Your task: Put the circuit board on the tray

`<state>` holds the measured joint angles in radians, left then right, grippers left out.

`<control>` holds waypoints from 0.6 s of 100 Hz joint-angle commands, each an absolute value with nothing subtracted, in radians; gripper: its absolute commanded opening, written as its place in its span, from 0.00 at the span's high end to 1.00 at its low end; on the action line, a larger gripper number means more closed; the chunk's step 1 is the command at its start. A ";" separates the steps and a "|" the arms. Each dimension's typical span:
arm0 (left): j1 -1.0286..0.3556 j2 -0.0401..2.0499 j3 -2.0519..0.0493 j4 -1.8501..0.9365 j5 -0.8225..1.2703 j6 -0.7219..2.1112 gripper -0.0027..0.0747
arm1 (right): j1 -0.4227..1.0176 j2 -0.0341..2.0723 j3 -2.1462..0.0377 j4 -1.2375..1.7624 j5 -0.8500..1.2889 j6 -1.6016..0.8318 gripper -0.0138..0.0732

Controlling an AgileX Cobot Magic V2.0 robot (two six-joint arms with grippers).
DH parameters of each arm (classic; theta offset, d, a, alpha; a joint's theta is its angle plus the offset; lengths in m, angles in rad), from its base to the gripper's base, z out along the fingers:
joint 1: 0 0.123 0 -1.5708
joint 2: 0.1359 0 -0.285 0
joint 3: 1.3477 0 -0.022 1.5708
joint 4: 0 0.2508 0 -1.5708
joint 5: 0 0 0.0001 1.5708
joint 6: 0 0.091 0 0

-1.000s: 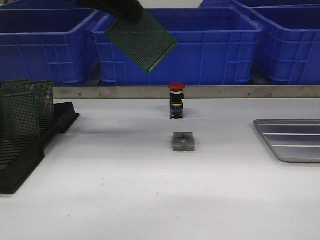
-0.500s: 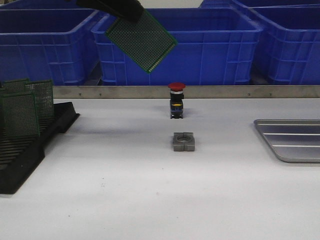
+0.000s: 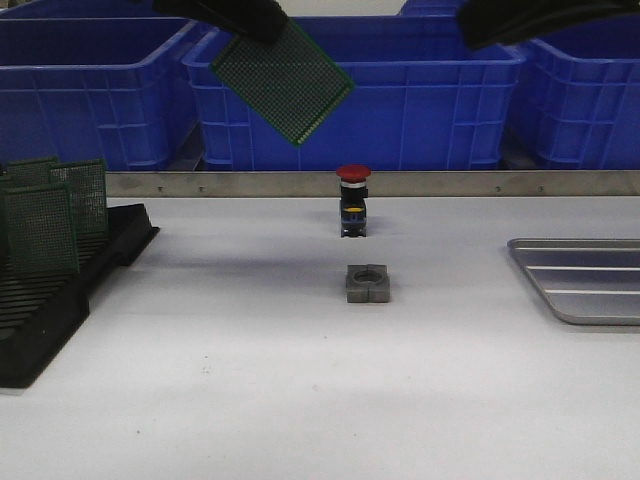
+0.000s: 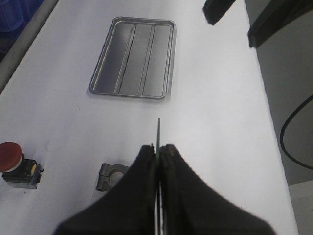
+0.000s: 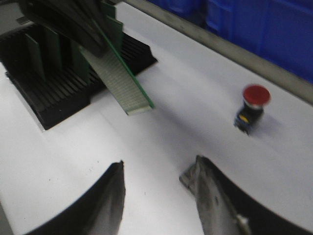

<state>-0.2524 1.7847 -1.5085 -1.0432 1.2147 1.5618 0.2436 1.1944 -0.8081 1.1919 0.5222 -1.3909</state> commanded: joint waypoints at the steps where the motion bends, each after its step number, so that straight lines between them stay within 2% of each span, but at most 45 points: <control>1: -0.261 1.732 -1.538 -1.121 1.280 1.554 0.99 | 0.273 1.250 -0.884 1.371 0.550 -1.686 0.42; 13: -0.261 1.732 -1.538 -1.121 1.280 1.554 0.99 | 0.293 1.357 -0.941 1.504 0.621 -1.915 0.42; 21: -0.261 1.732 -1.538 -1.121 1.280 1.554 0.99 | 0.298 1.422 -0.979 1.536 0.649 -1.985 0.42; 60: -0.261 1.732 -1.538 -1.121 1.278 1.554 0.99 | 0.298 1.614 -1.105 1.539 0.829 -1.990 0.44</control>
<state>-0.2524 1.7847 -1.5085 -1.0432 1.2147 1.5618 0.2980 1.6300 -1.0675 1.4803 0.7639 -1.9761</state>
